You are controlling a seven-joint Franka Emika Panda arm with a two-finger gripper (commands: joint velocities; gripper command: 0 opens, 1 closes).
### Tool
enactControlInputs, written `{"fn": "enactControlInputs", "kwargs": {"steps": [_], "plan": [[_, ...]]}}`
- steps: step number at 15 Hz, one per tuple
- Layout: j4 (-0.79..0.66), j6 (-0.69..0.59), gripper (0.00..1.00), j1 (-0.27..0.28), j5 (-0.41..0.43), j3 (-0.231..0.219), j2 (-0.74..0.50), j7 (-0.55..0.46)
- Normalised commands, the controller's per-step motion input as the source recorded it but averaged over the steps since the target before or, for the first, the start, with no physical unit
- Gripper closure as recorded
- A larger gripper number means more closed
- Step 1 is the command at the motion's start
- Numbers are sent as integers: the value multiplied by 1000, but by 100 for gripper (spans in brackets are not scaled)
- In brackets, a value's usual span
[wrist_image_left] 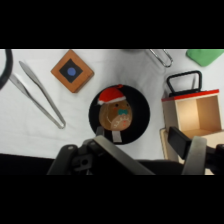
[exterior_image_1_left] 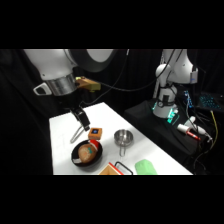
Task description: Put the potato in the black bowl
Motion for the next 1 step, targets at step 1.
{"fn": "enactControlInputs", "kwargs": {"steps": [1], "plan": [[-4, -287, 0, 22, 16, 42, -278, 156]]}}
